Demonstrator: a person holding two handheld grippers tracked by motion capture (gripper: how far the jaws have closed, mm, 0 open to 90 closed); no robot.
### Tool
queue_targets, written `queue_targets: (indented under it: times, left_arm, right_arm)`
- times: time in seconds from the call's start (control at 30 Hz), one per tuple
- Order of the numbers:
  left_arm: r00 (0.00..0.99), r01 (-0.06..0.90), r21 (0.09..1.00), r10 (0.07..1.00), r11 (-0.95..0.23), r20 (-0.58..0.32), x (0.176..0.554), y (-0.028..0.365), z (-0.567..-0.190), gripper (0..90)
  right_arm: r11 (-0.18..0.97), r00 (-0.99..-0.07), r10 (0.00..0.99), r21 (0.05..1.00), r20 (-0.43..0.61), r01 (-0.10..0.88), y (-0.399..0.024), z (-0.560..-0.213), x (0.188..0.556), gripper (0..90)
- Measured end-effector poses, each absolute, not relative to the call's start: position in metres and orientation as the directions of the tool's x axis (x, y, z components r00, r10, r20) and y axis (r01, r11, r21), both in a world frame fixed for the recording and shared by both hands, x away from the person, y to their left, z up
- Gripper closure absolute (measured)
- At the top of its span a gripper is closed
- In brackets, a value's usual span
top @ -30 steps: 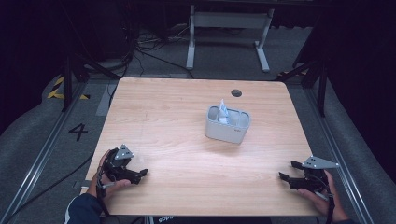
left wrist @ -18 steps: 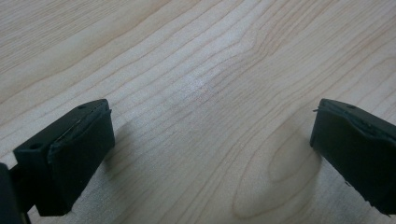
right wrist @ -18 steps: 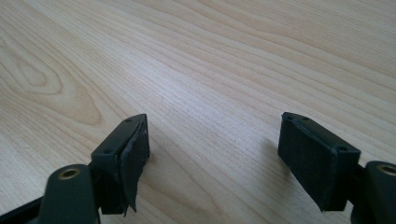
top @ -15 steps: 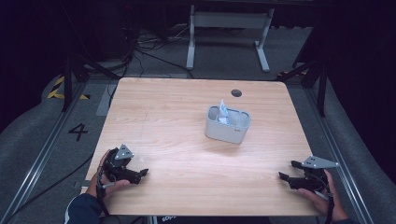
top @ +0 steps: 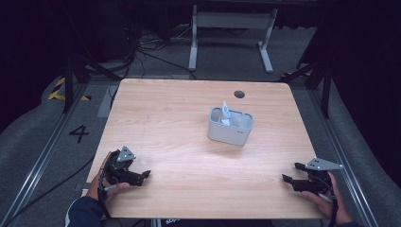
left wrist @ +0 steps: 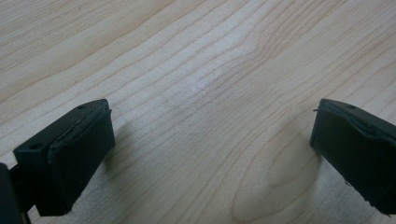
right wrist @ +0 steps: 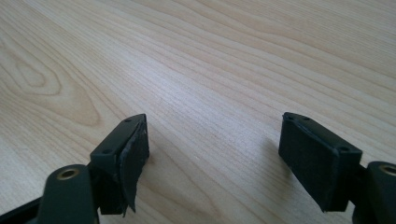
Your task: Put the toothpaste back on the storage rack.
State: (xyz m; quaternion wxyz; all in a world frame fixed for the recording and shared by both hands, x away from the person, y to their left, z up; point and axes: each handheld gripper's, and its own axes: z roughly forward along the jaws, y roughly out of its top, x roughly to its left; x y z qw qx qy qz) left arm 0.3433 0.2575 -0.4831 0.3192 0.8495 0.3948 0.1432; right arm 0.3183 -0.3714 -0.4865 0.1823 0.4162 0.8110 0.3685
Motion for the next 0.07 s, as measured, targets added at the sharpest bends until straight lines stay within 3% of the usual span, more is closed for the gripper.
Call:
queue_targets:
  times: [0.07]
  left_arm:
    - [0.648,0.579,0.655,0.762,-0.485,-0.008,0.3434,0.2575,-0.4831,0.2]
  right_arm:
    - [0.382,-0.587,0.809,0.749,0.011,0.541,-0.3714,-0.4865,0.3183,24.9]
